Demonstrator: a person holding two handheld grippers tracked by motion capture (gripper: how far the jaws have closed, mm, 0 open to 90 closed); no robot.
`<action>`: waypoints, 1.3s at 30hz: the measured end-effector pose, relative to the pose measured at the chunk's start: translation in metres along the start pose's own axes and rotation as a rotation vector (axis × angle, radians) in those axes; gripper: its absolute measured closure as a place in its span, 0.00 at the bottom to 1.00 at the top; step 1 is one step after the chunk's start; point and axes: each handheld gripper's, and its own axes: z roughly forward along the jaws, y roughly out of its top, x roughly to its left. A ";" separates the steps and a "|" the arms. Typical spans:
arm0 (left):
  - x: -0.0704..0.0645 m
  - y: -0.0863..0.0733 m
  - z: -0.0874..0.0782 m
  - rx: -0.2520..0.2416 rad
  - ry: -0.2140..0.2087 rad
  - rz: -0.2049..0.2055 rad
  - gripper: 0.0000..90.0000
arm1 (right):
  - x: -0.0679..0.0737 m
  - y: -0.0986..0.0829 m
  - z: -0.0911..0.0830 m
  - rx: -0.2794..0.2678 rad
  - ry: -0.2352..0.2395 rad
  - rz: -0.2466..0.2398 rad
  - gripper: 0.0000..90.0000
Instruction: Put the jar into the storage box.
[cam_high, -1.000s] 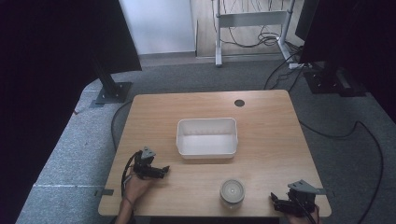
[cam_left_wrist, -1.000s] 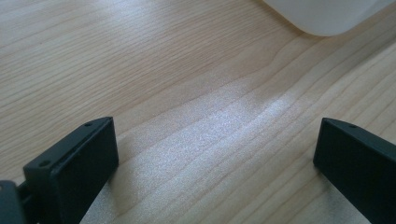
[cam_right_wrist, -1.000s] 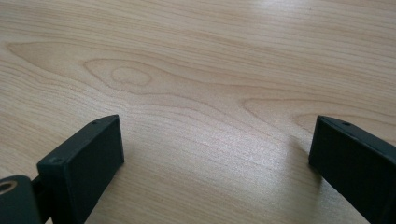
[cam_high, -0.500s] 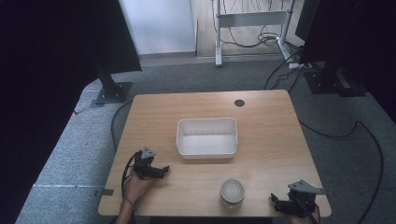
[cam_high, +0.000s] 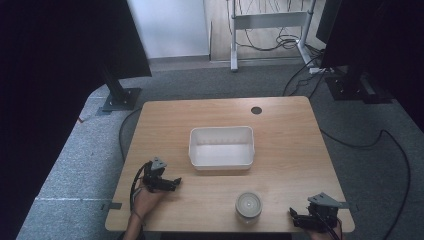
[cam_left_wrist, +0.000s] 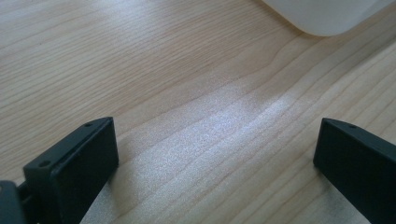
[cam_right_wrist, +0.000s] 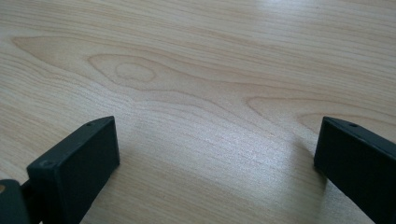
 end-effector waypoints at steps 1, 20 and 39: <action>0.000 0.000 0.000 0.000 0.000 0.000 0.00 | 0.000 0.000 0.000 -0.001 0.003 0.001 0.00; 0.000 0.000 0.000 -0.001 -0.003 0.002 0.00 | 0.008 0.001 -0.009 -0.038 0.025 -0.004 0.01; 0.000 0.000 0.000 0.000 -0.002 0.002 0.00 | 0.025 0.002 -0.023 -0.068 0.071 -0.036 0.01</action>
